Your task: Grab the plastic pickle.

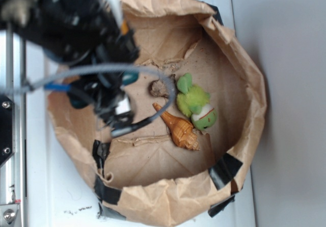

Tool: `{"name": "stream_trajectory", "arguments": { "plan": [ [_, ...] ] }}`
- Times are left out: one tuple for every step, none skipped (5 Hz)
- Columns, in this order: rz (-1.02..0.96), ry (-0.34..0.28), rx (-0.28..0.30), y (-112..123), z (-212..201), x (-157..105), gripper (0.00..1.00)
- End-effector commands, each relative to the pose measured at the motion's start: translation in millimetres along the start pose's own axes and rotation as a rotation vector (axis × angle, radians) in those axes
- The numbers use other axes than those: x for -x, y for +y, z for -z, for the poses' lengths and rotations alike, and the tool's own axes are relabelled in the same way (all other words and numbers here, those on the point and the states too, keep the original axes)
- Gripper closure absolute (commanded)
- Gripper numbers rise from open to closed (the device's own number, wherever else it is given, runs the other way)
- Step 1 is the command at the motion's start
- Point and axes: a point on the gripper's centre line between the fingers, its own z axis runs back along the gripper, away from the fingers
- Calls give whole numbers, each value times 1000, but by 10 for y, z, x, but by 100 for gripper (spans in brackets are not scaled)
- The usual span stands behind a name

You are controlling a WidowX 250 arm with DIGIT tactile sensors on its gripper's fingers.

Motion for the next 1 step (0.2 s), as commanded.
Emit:
{"name": "stream_trajectory", "arguments": {
  "plan": [
    [-31, -24, -7, 147, -280, -309, 100]
  ]
}}
